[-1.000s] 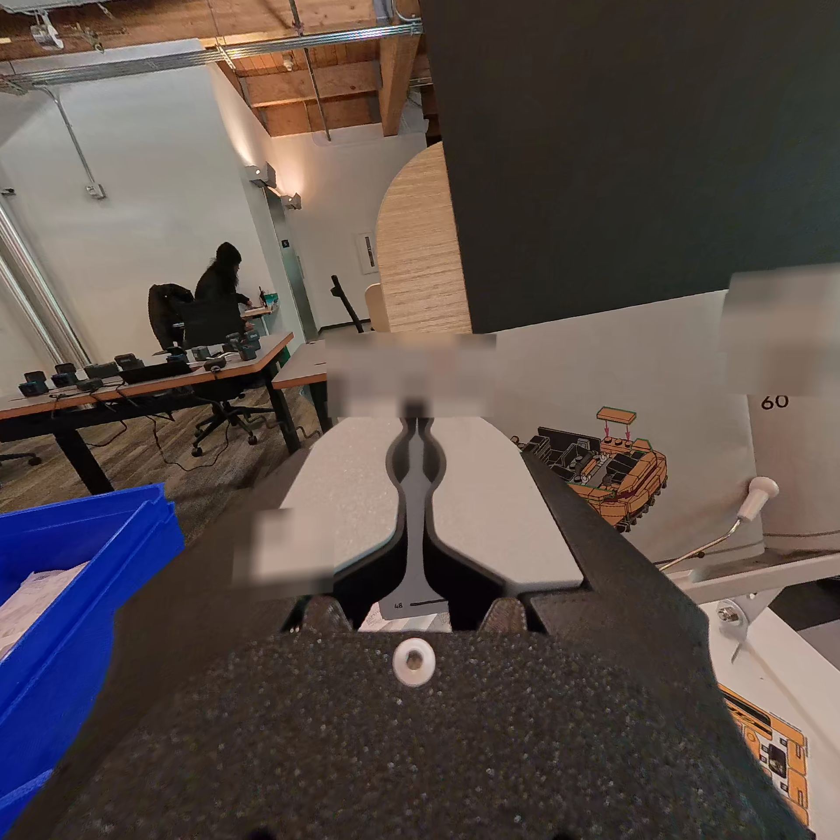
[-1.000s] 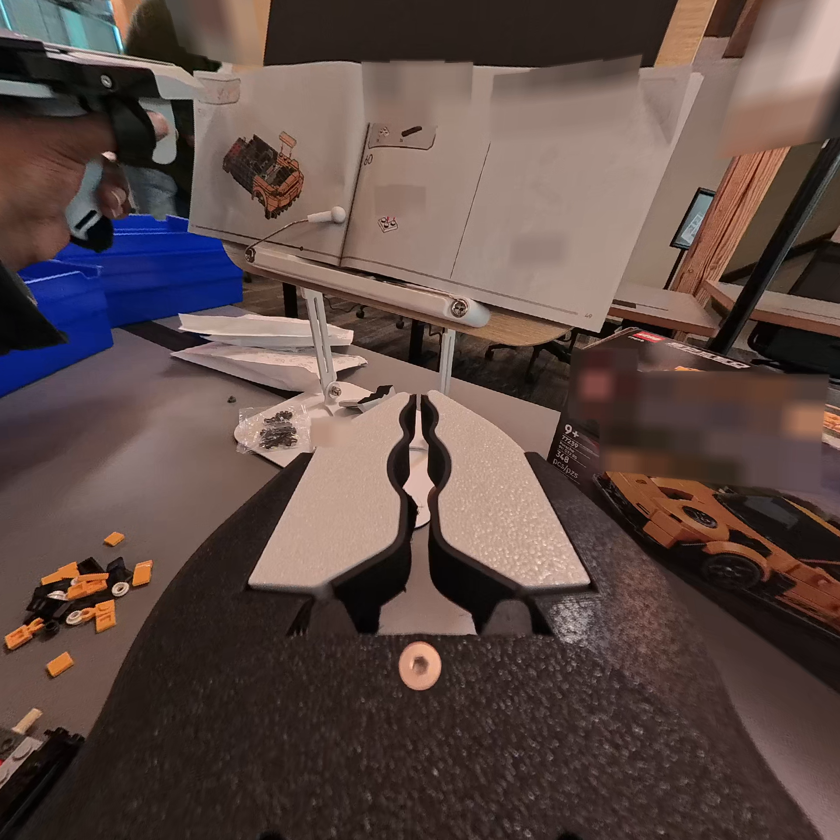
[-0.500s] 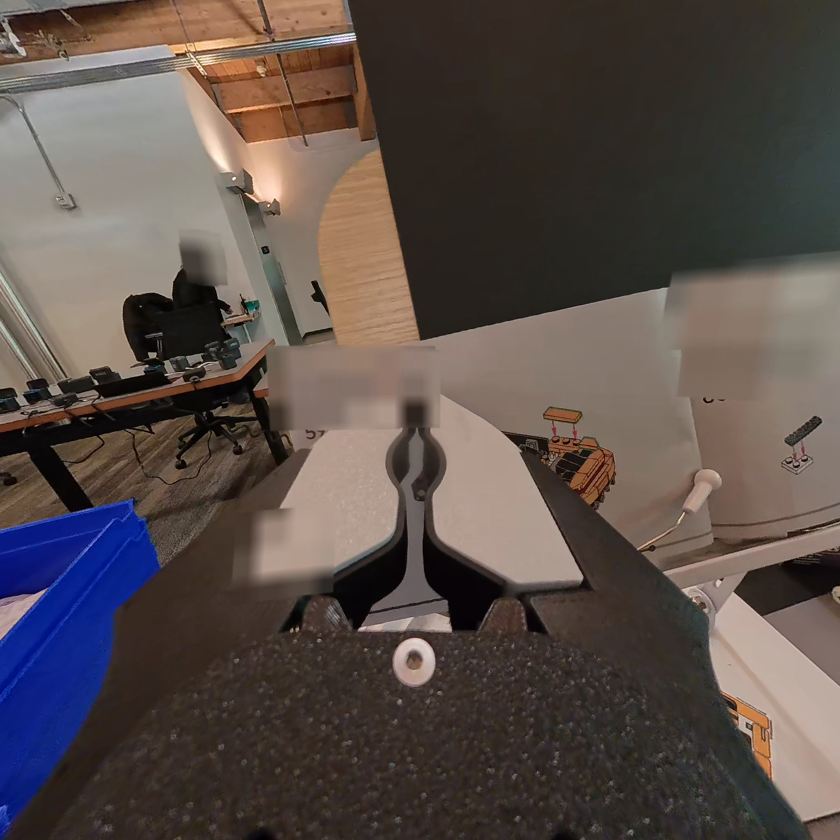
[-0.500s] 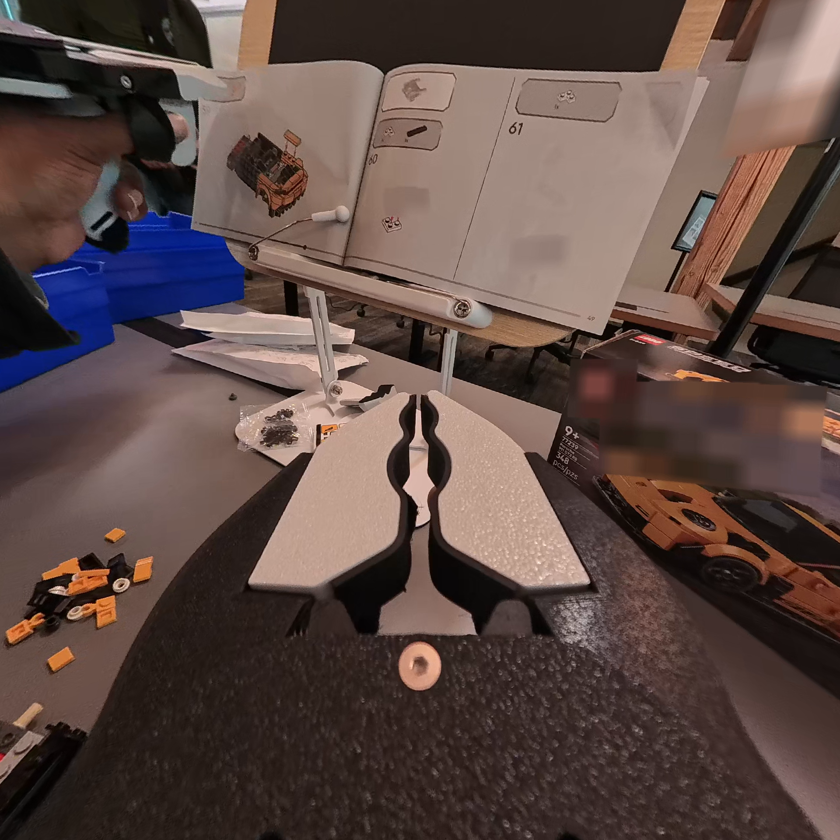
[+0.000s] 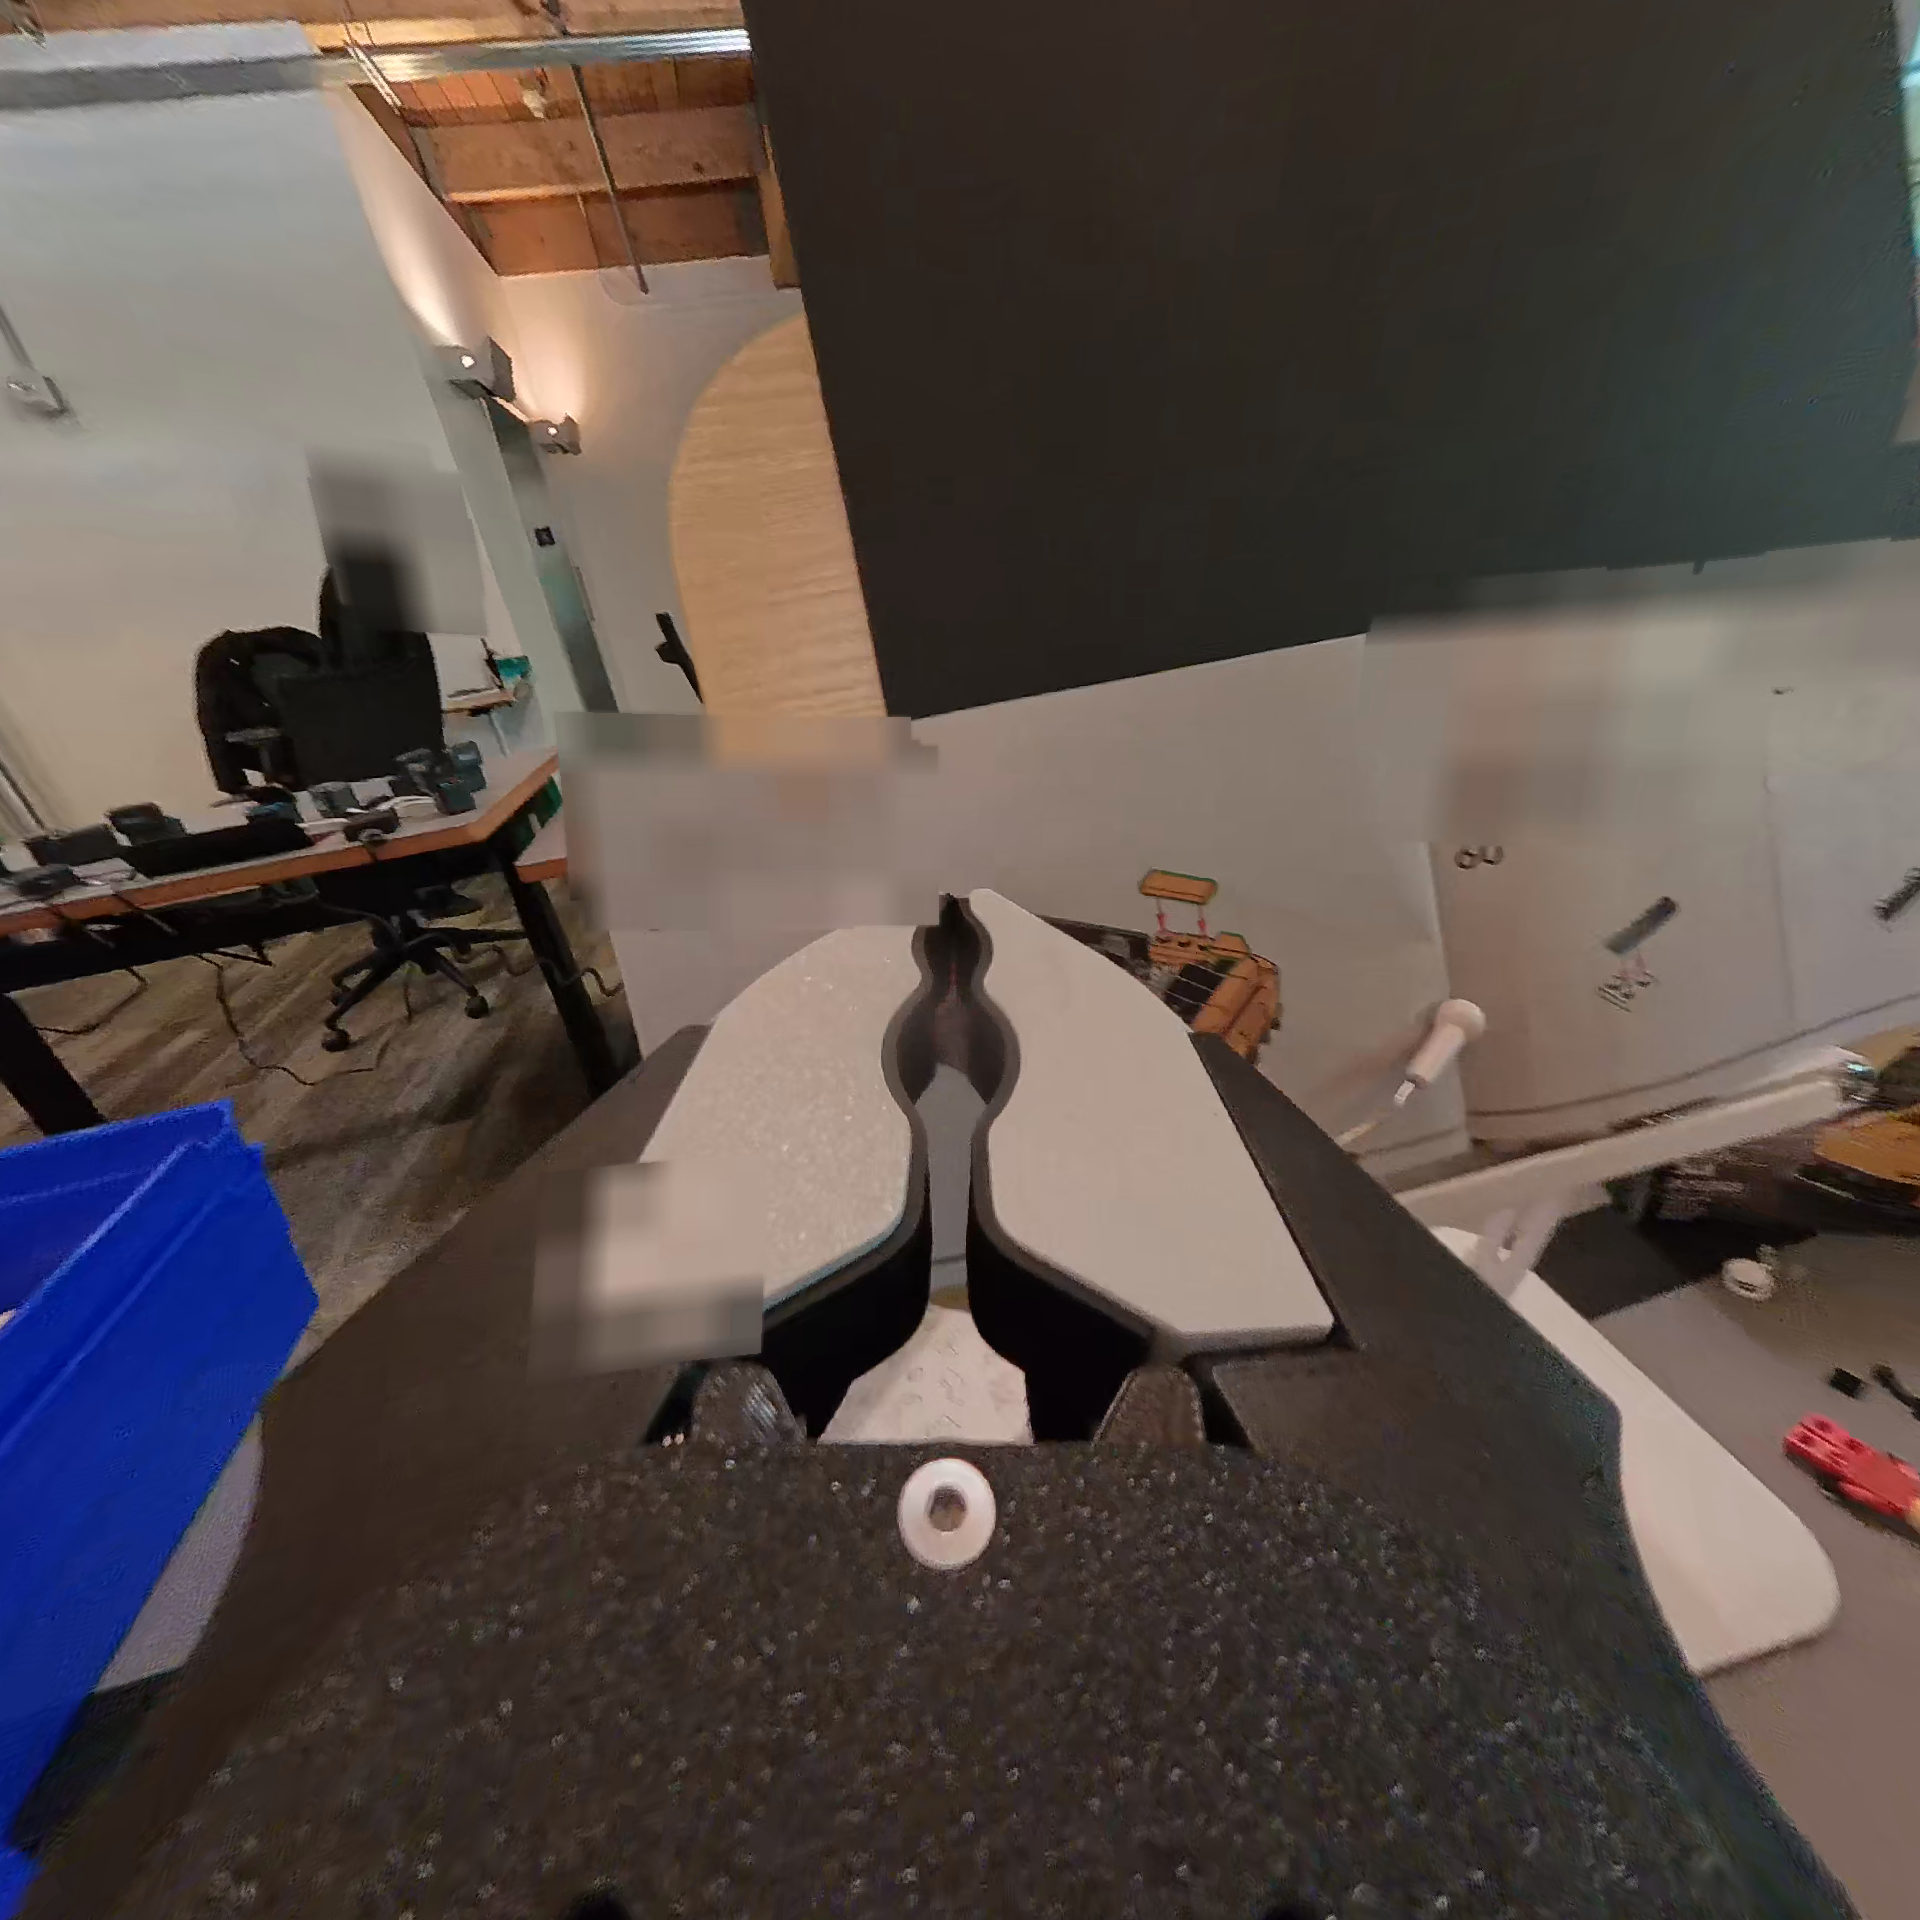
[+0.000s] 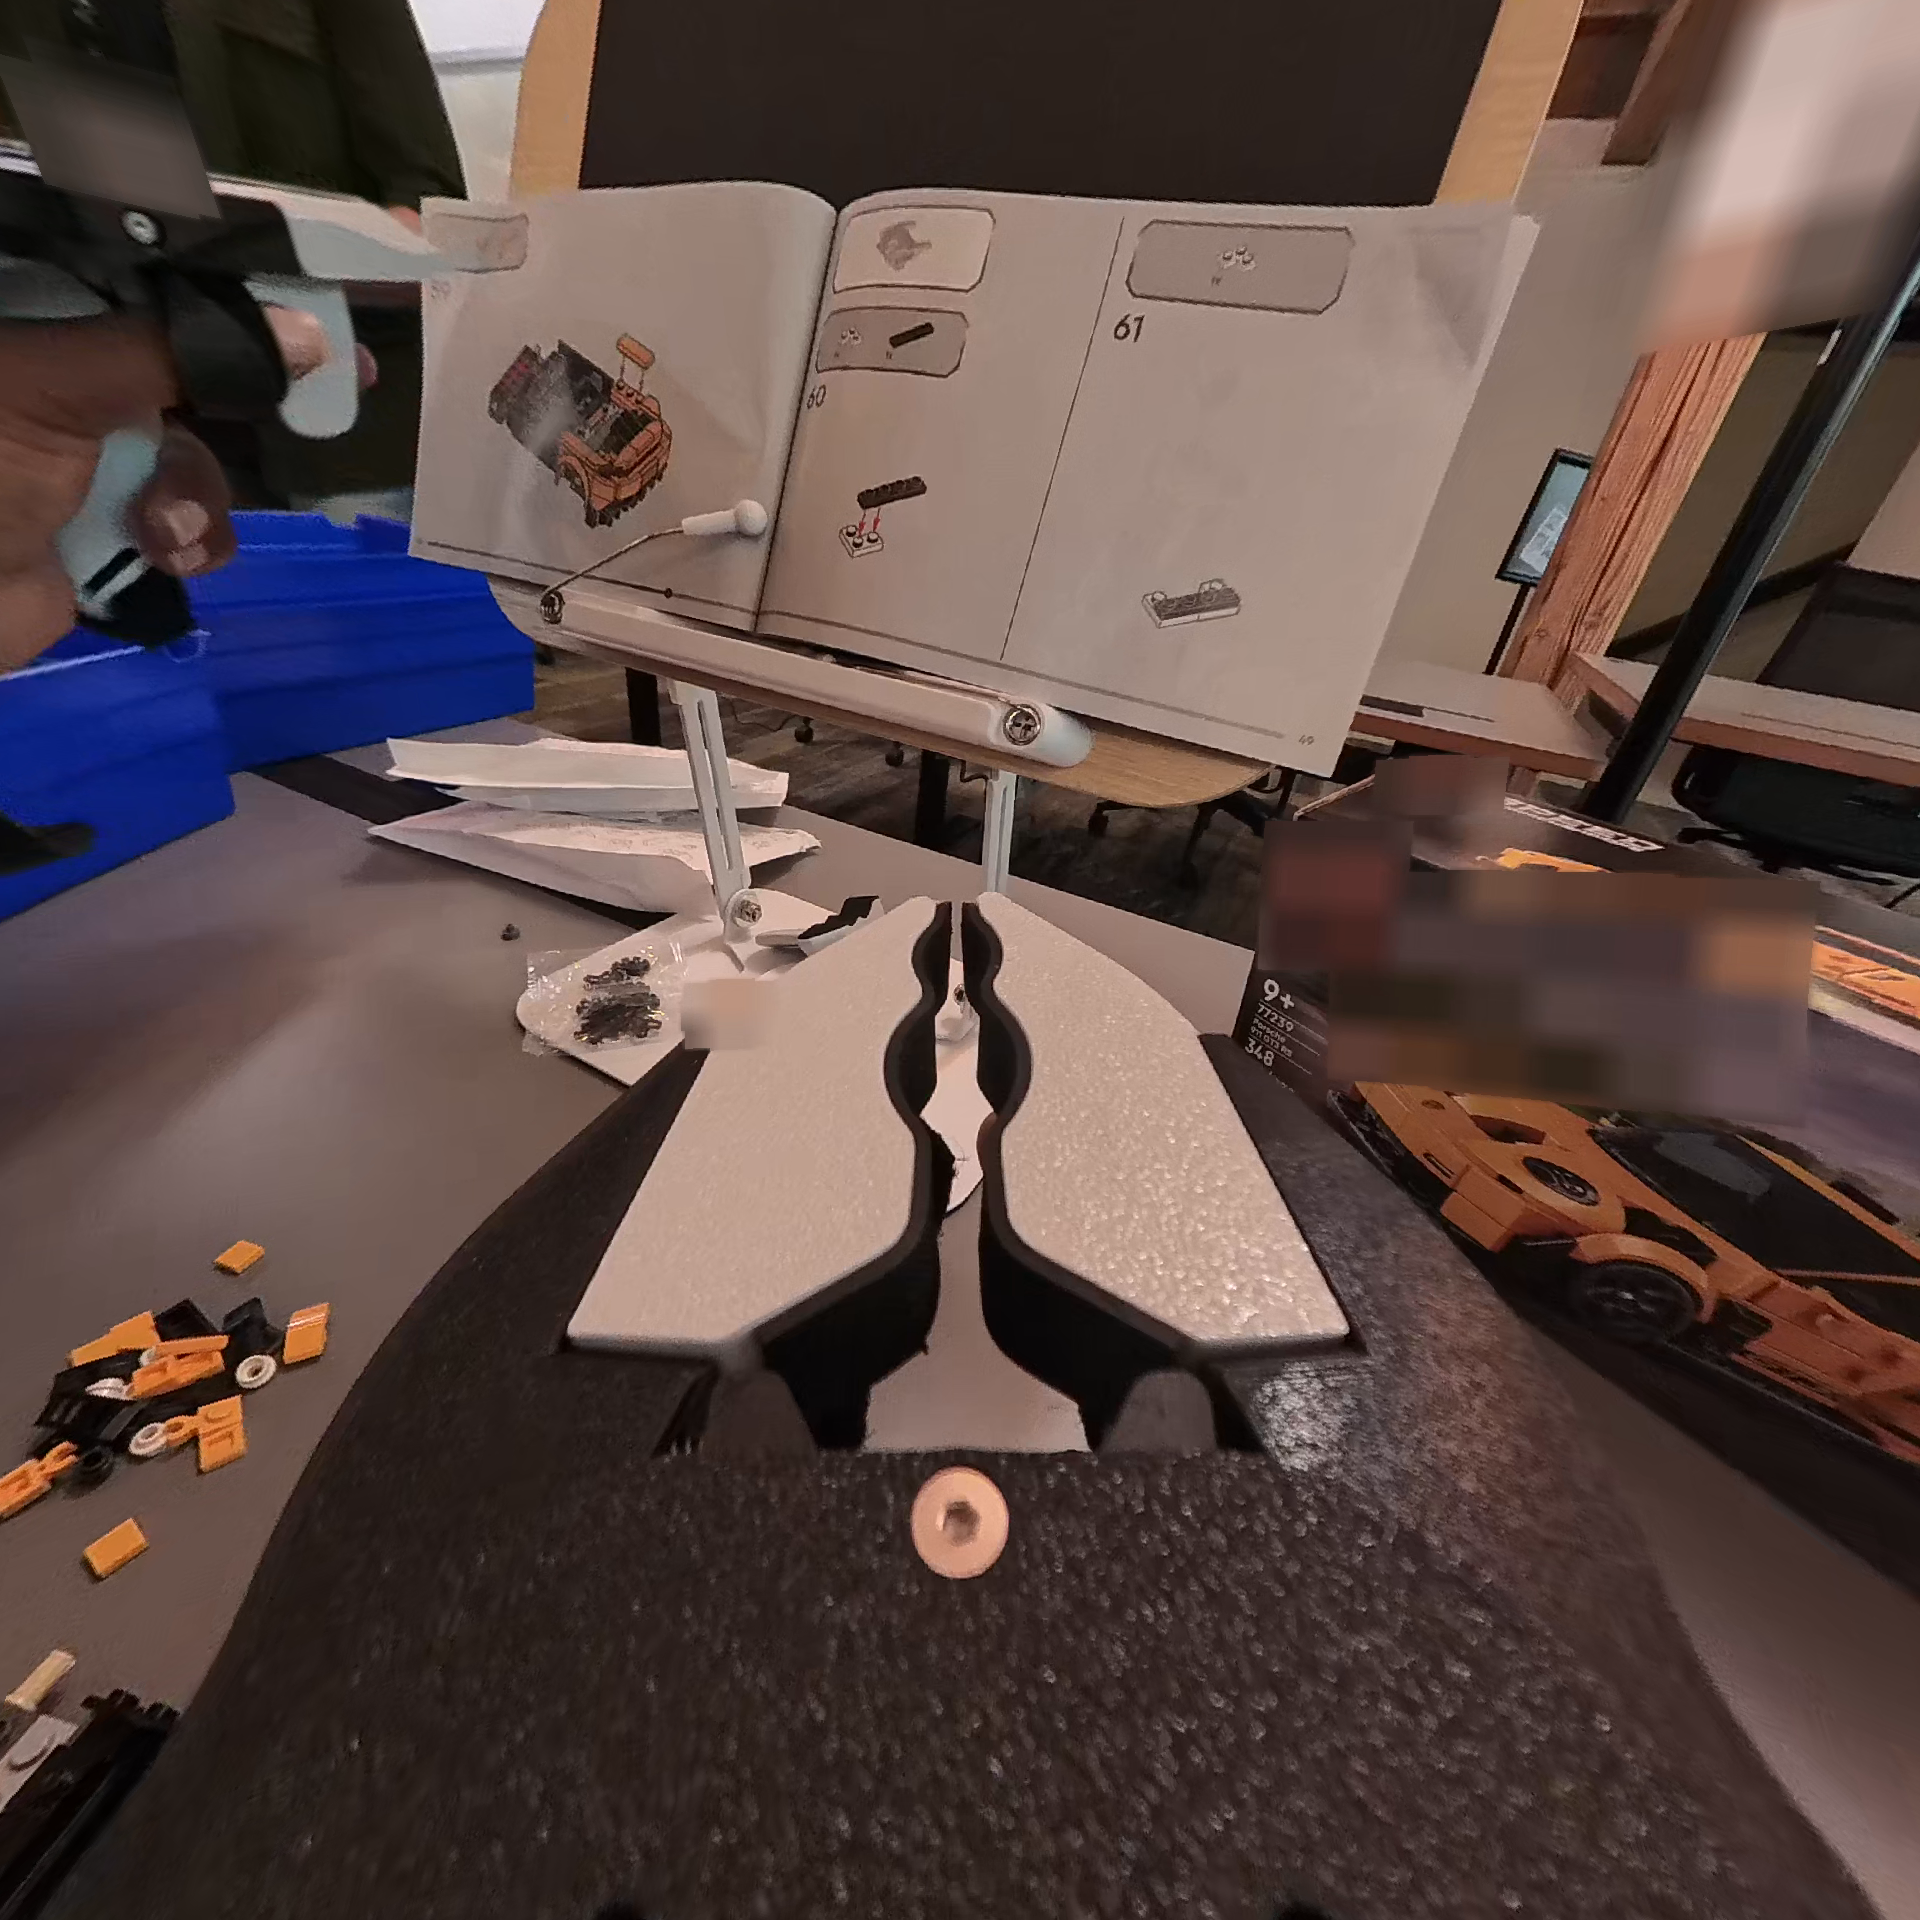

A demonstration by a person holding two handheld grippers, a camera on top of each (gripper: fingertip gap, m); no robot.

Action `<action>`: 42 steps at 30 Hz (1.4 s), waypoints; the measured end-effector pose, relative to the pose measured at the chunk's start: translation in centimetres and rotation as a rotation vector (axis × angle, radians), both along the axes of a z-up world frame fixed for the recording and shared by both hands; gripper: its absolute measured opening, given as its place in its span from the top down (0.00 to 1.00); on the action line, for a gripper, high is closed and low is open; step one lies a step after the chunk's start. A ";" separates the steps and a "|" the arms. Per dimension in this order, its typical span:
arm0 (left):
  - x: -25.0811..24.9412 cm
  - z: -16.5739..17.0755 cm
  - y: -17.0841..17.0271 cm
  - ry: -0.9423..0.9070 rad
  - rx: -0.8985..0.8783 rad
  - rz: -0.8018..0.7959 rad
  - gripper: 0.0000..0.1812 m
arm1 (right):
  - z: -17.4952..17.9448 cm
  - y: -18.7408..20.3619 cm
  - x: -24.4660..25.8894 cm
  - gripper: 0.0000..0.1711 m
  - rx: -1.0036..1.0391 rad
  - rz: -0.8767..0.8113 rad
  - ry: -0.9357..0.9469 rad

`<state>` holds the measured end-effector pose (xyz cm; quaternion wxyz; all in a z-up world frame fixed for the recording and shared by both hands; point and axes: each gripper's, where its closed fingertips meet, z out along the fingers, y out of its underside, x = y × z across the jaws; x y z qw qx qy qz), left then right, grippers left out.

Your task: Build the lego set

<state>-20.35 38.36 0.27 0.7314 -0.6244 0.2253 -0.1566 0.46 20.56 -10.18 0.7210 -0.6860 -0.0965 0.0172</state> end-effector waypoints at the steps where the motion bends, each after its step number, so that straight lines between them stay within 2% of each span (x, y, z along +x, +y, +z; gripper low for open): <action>1: 0.0 -0.2 -0.6 -0.002 -0.006 -0.010 1.00 | 0.1 0.0 0.0 0.99 0.002 -0.001 0.001; 9: -0.5 -1.7 -5.2 0.032 -0.021 -0.049 1.00 | 0.6 -0.3 0.4 0.99 0.017 -0.009 0.011; 15: -2.6 -2.7 -7.3 0.012 -0.048 -0.027 1.00 | 0.9 -0.4 1.7 0.99 0.024 -0.032 0.055; 21: -2.8 -4.0 -7.5 0.013 -0.069 -0.046 1.00 | 1.6 -0.6 1.3 0.99 0.026 -0.016 0.082; 27: -2.7 -3.8 -7.8 -0.002 -0.062 -0.066 1.00 | 4.1 -0.7 1.3 0.99 0.050 0.000 0.048; 34: -2.5 -4.3 -7.7 0.002 -0.046 -0.051 1.00 | 2.3 -0.8 3.7 0.99 0.052 -0.065 0.014; 38: -2.6 -5.2 -7.3 -0.008 -0.046 -0.036 1.00 | 3.2 -1.0 4.7 0.99 0.086 -0.085 0.019; 42: -2.5 -6.0 -6.9 -0.009 -0.060 -0.043 1.00 | 2.2 -0.8 4.5 0.99 0.060 -0.076 0.029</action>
